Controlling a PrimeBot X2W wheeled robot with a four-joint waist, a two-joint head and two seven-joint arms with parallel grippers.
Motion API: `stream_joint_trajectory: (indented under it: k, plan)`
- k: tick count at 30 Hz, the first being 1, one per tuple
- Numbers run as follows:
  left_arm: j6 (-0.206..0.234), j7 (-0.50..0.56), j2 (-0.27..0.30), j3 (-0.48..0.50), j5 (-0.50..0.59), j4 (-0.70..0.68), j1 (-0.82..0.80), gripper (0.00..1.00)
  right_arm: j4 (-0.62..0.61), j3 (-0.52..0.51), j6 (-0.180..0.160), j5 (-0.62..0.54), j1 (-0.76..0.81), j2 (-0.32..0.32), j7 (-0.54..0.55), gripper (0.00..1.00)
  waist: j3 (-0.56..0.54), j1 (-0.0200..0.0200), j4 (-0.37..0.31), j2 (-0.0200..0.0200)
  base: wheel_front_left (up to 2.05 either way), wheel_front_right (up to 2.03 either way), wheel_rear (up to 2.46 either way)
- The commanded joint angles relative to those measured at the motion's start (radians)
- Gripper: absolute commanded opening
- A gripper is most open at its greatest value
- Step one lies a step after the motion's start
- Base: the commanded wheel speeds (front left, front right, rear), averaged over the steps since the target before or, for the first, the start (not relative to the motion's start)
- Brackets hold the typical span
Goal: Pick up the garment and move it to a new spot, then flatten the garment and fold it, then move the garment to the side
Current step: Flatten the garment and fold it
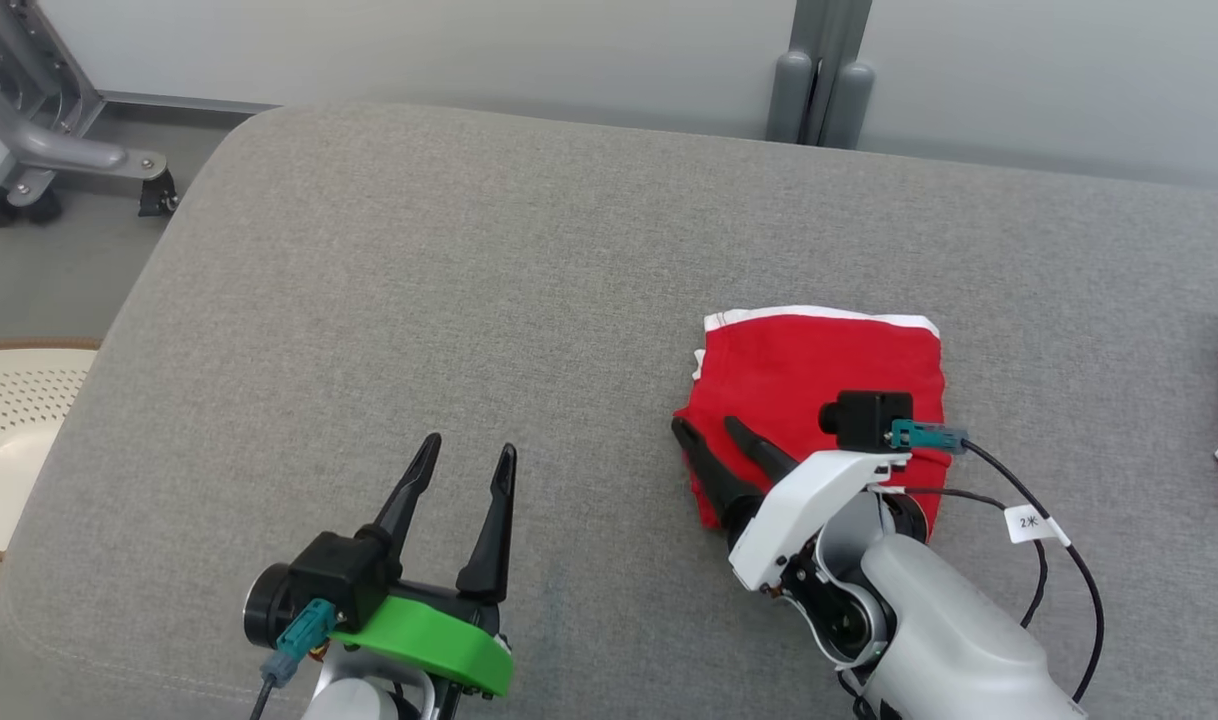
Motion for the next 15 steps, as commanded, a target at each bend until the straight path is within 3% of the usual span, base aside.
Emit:
stream_joint_trajectory:
  k: [1,5,15]
  plan:
    - [0.002,-0.002,0.002,0.004,0.004,0.0,0.012,1.0,0.009,-0.004,0.0,0.006,-0.016,-0.005,-0.002,1.0,-0.005,0.0,-0.014,0.0,0.0,0.0,0.0]
    - [0.002,-0.002,0.002,0.013,0.009,-0.007,0.012,1.0,0.015,-0.025,0.0,-0.038,-0.035,-0.008,-0.025,1.0,-0.01,0.0,-0.044,0.0,0.0,0.0,0.0]
    - [0.014,-0.002,0.002,0.074,-0.019,-0.087,-0.003,1.0,-0.074,-0.179,0.0,-0.288,-0.009,-0.119,-0.165,1.0,-0.012,0.0,-0.131,0.0,0.0,0.0,0.0]
